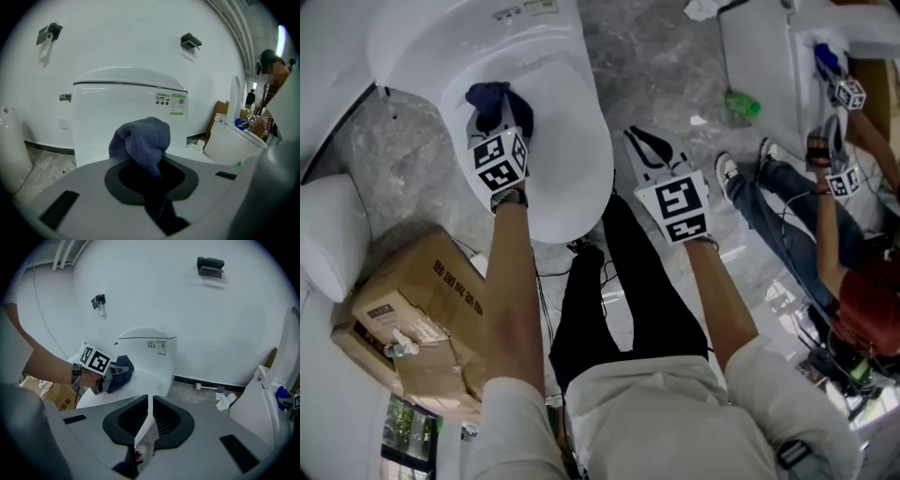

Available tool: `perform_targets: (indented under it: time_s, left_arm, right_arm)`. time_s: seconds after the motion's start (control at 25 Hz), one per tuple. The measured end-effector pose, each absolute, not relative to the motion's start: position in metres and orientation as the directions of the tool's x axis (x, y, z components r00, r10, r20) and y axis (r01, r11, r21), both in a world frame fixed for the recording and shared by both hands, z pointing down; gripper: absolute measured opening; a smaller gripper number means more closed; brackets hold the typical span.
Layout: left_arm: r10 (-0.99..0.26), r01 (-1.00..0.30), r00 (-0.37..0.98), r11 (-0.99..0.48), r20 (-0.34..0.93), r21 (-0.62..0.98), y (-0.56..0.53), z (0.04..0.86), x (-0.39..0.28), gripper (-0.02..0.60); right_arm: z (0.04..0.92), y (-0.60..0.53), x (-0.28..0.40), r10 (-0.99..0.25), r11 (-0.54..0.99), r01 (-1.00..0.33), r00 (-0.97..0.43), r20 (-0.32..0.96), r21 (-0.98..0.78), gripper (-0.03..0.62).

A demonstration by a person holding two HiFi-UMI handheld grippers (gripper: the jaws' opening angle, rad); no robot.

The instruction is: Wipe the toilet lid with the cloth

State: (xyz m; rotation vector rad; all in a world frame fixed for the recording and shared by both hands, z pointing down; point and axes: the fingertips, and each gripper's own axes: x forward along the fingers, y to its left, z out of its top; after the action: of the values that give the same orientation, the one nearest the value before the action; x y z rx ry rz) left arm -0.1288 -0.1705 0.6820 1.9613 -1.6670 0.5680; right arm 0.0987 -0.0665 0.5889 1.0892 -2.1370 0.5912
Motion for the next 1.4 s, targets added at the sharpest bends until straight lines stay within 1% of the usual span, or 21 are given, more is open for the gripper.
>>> perform_targets:
  time_s: [0.28,0.48,0.6,0.88,1.08,1.4]
  left_arm:
    - [-0.754,-0.972,0.234,-0.203,0.613,0.12,-0.171,0.682,-0.065,0.051]
    - [-0.724,-0.948,0.305,-0.294,0.619,0.124,-0.156,0.683,-0.019,0.051]
    - [-0.694,-0.923,0.371,-0.35,0.617,0.161,-0.142,0.685,0.01,0.051]
    - [-0.624,-0.863,0.454,-0.486,0.636,0.139,-0.11,0.692,0.06,0.051]
    - [-0.606,-0.843,0.498,-0.507,0.621,0.181,-0.093,0.692,0.056,0.051]
    - [-0.626,-0.878,0.447,-0.444,0.639,0.179,-0.059,0.696,-0.006,0.051]
  right_arm:
    - [0.579,-0.061,0.122,-0.562,0.52,-0.851,-0.41,0.719,-0.079,0.052]
    - [0.572,-0.054,0.134,-0.586,0.502,-0.862,-0.396,0.707,-0.067,0.052]
    - [0.568,-0.048,0.139,-0.594,0.494,-0.867,-0.389,0.705,-0.062,0.052]
    - [0.572,-0.033,0.149,-0.592,0.473,-0.879,-0.367,0.717,-0.059,0.052]
    - [0.577,-0.03,0.144,-0.599,0.454,-0.889,-0.349,0.721,-0.054,0.052]
    - [0.577,-0.014,0.112,-0.622,0.438,-0.897,-0.355,0.698,-0.066,0.052]
